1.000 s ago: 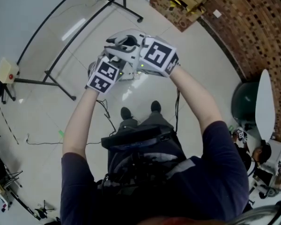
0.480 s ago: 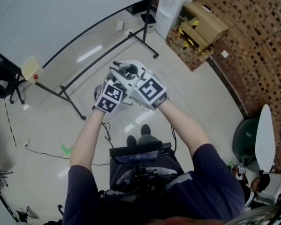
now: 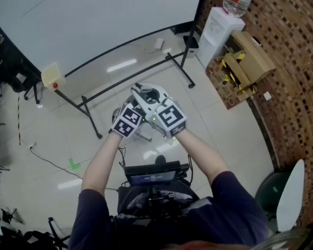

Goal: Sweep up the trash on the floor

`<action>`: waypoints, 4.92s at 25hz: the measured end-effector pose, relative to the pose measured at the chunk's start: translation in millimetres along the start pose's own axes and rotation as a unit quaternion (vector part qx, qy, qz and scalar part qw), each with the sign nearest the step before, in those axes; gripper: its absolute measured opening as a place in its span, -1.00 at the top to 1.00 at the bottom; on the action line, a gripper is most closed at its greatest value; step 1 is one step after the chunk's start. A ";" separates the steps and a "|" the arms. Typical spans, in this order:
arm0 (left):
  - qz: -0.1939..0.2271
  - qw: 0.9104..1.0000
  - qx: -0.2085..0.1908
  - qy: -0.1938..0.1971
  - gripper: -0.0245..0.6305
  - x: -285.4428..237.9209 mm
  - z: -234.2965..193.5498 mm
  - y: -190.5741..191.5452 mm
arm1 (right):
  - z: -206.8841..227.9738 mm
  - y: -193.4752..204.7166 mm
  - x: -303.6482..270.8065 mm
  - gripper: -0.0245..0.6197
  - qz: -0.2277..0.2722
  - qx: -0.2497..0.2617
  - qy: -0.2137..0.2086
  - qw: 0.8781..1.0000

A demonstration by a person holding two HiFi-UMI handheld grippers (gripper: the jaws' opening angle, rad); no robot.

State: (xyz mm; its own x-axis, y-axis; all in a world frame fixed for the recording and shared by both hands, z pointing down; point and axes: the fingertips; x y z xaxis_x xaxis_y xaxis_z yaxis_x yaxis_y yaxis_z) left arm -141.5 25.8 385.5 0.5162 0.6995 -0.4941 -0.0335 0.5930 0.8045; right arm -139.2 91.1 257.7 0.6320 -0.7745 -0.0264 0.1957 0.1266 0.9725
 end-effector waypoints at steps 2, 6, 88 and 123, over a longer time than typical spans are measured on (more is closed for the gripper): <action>0.001 1.000 0.012 -0.017 0.82 -5.5 -8.3 -2.0 | 7.2 -1.7 -1.6 0.69 -0.002 -0.005 -0.006 1.000; -0.007 0.998 0.014 -0.053 0.82 -8.1 -29.4 -0.3 | 11.6 -6.5 -13.4 0.69 -0.001 0.017 -0.033 0.999; -0.084 0.970 0.202 -0.105 0.80 -104.2 -378.0 370.7 | 167.0 196.9 -448.2 0.48 -0.243 -0.035 -0.099 0.964; -0.115 0.939 0.295 -0.134 0.37 -47.0 -372.8 390.7 | 153.1 214.1 -469.5 0.53 -0.286 0.002 -0.069 0.956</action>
State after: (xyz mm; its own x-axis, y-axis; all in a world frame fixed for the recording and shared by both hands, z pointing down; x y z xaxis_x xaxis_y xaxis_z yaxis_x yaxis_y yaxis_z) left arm -497.8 373.3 600.2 0.6514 0.4083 -0.6396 0.5443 0.3358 0.7687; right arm -508.8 386.9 513.7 0.3165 -0.7909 -0.5238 0.4767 -0.3448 0.8086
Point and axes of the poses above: the fingertips, and each gripper's own axes: x backward along the fingers, z to its right, y out of its underside, and after that the axes turned 15 degrees about -x, right-handed
